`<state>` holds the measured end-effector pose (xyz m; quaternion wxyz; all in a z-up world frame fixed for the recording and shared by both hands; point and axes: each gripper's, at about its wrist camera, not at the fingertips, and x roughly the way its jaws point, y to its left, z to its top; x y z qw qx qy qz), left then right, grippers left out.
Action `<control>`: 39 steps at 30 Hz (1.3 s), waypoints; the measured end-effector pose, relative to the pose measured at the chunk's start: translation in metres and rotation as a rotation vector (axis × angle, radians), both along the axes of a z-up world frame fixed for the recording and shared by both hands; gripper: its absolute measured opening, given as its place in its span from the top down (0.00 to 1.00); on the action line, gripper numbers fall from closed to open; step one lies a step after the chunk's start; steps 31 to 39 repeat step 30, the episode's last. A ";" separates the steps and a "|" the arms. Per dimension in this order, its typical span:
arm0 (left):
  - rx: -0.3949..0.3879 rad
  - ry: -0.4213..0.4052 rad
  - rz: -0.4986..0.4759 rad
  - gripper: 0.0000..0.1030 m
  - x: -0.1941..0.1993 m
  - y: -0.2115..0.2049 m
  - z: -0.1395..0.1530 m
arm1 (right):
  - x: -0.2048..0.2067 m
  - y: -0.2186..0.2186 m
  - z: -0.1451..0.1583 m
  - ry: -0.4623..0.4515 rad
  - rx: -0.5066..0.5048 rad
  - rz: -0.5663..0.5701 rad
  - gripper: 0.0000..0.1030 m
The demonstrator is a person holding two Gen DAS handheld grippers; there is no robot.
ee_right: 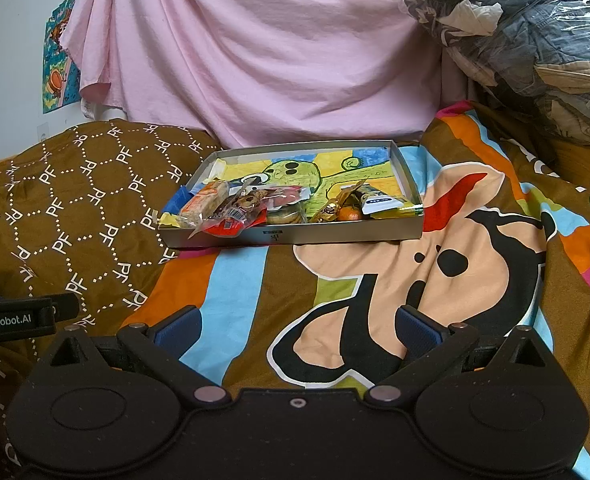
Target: Organize snacks
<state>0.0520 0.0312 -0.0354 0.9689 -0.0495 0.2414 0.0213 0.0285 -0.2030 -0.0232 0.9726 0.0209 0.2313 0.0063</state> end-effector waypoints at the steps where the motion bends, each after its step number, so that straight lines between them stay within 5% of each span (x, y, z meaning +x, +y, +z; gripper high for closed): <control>1: 0.001 0.000 0.000 0.00 0.000 0.000 0.000 | 0.000 0.000 0.000 0.000 0.000 0.000 0.01; 39: 0.084 0.001 -0.018 0.00 -0.001 -0.011 0.004 | 0.000 0.001 0.000 0.001 -0.001 0.000 0.01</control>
